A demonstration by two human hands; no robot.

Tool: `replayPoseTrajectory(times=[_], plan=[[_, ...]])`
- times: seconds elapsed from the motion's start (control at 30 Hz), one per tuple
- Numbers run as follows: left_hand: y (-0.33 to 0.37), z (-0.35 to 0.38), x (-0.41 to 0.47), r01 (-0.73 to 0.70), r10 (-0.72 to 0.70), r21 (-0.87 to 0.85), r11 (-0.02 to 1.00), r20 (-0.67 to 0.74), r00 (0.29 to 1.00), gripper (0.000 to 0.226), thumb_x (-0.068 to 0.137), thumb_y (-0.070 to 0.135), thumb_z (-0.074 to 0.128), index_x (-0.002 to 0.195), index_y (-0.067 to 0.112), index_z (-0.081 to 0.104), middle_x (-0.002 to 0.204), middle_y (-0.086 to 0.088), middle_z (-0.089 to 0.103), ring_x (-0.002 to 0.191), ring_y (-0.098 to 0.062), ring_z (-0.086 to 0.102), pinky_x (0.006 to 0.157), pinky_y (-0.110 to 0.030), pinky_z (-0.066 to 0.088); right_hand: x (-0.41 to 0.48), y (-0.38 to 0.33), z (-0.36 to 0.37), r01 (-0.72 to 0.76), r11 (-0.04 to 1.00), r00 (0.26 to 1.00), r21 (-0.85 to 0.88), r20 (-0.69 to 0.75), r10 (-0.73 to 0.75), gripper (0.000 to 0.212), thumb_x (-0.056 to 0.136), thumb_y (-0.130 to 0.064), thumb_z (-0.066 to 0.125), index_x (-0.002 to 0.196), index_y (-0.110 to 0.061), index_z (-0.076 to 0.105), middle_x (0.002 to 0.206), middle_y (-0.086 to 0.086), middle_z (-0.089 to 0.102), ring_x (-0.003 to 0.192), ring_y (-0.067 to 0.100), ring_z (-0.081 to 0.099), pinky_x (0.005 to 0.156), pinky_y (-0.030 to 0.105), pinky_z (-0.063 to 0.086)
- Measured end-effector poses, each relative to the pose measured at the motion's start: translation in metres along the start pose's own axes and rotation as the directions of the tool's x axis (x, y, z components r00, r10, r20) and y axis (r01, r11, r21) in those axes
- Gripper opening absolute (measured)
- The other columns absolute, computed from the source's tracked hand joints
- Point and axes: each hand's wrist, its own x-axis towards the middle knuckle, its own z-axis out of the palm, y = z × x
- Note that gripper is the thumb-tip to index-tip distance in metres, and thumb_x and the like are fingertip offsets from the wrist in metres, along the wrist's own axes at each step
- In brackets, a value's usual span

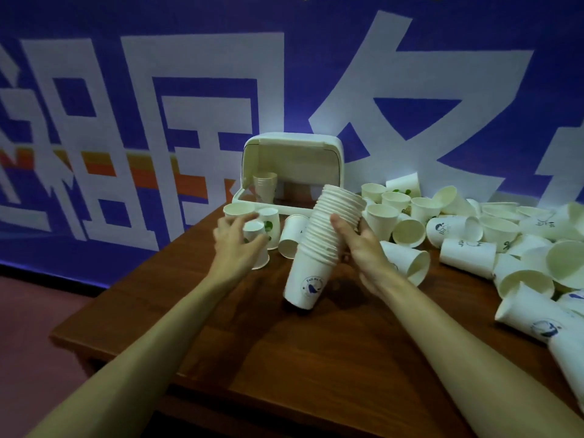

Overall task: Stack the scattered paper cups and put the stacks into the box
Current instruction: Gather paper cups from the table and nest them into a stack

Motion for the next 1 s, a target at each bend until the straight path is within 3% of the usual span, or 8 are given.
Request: replayPoseTrajectory(times=[0.07, 0.17, 0.3, 0.5, 0.6, 0.7, 0.77, 1.0], plan=[[-0.011, 0.003, 0.017, 0.064, -0.05, 0.139, 0.988, -0.101, 0.994, 0.059, 0.089, 0.031, 0.063, 0.142, 0.022, 0.039, 0.146, -0.009, 0.027, 0.135, -0.027, 0.025, 0.11, -0.044, 0.027, 0.004, 0.006, -0.004, 0.016, 0.998, 0.998, 0.056, -0.068, -0.012, 0.063, 0.068, -0.055, 0.077, 0.12, -0.03, 0.054, 0.117, -0.001, 0.067, 0.11, 0.017, 0.064, 0.101, 0.044, 0.048], [-0.024, 0.011, 0.034, 0.09, -0.081, 0.243, 0.966, -0.045, 0.996, 0.077, 0.084, 0.045, 0.066, 0.148, 0.028, 0.027, 0.151, -0.011, 0.027, 0.138, -0.031, 0.023, 0.11, -0.048, 0.026, 0.008, 0.005, -0.01, 0.075, 0.996, 0.987, 0.046, -0.148, -0.068, 0.051, 0.075, -0.048, 0.073, 0.118, -0.029, 0.055, 0.112, -0.003, 0.069, 0.106, 0.014, 0.065, 0.1, 0.043, 0.049], [-0.029, 0.02, 0.043, 0.042, -0.032, 0.246, 0.968, -0.043, 0.999, 0.07, 0.085, 0.04, 0.067, 0.146, 0.033, 0.032, 0.146, -0.01, 0.039, 0.132, -0.031, 0.032, 0.106, -0.047, 0.029, 0.012, -0.002, -0.011, 0.15, 0.988, 0.975, -0.033, -0.162, -0.153, 0.059, 0.072, -0.047, 0.073, 0.123, -0.027, 0.05, 0.11, -0.005, 0.068, 0.102, 0.011, 0.066, 0.096, 0.037, 0.051], [-0.006, 0.012, 0.026, 0.018, -0.05, -0.168, 0.986, -0.188, 0.981, 0.046, 0.083, 0.03, 0.069, 0.125, 0.023, 0.051, 0.131, -0.007, 0.048, 0.118, -0.026, 0.049, 0.091, -0.045, 0.053, 0.01, -0.001, -0.014, 0.106, 0.983, 0.994, -0.148, 0.039, -0.102, 0.08, 0.064, -0.044, 0.084, 0.131, -0.023, 0.045, 0.12, -0.003, 0.065, 0.11, 0.012, 0.063, 0.101, 0.039, 0.048], [0.02, 0.0, 0.017, -0.037, -0.081, -0.432, 0.901, -0.253, 0.964, 0.044, 0.083, 0.029, 0.071, 0.117, 0.018, 0.046, 0.118, -0.003, 0.051, 0.099, -0.013, 0.057, 0.071, -0.021, 0.056, 0.004, -0.004, -0.012, 0.09, 0.974, 0.983, -0.206, 0.173, -0.054, 0.077, 0.064, -0.034, 0.082, 0.131, -0.024, 0.046, 0.12, -0.004, 0.066, 0.109, 0.01, 0.064, 0.097, 0.032, 0.049], [0.047, -0.007, 0.013, -0.052, -0.102, -0.646, 0.761, -0.199, 0.975, 0.049, 0.084, 0.031, 0.068, 0.123, 0.016, 0.042, 0.112, 0.0, 0.052, 0.102, -0.016, 0.058, 0.081, -0.029, 0.055, -0.002, -0.011, -0.012, 0.101, 0.952, 0.977, -0.289, 0.211, -0.04, 0.077, 0.058, -0.044, 0.088, 0.124, -0.034, 0.049, 0.116, -0.01, 0.067, 0.107, 0.006, 0.063, 0.094, 0.029, 0.049], [0.062, -0.005, 0.01, -0.053, -0.054, -0.687, 0.725, -0.133, 0.99, 0.052, 0.088, 0.032, 0.064, 0.132, 0.016, 0.042, 0.113, 0.0, 0.054, 0.102, -0.014, 0.06, 0.086, -0.032, 0.054, -0.005, -0.018, -0.011, 0.114, 0.928, 0.974, -0.354, 0.225, -0.033, 0.077, 0.055, -0.048, 0.084, 0.122, -0.036, 0.047, 0.114, -0.014, 0.064, 0.106, 0.003, 0.061, 0.092, 0.027, 0.048], [0.094, 0.015, 0.002, -0.182, 0.169, -0.511, 0.84, -0.072, 0.983, 0.034, 0.099, 0.031, 0.045, 0.116, 0.006, 0.059, 0.087, 0.005, 0.064, 0.067, 0.009, 0.063, 0.057, -0.009, 0.048, -0.008, -0.025, -0.017, 0.14, 0.893, 0.979, -0.427, 0.193, -0.061, 0.086, 0.058, -0.048, 0.087, 0.129, -0.027, 0.043, 0.119, -0.009, 0.064, 0.109, 0.005, 0.061, 0.101, 0.038, 0.048]])
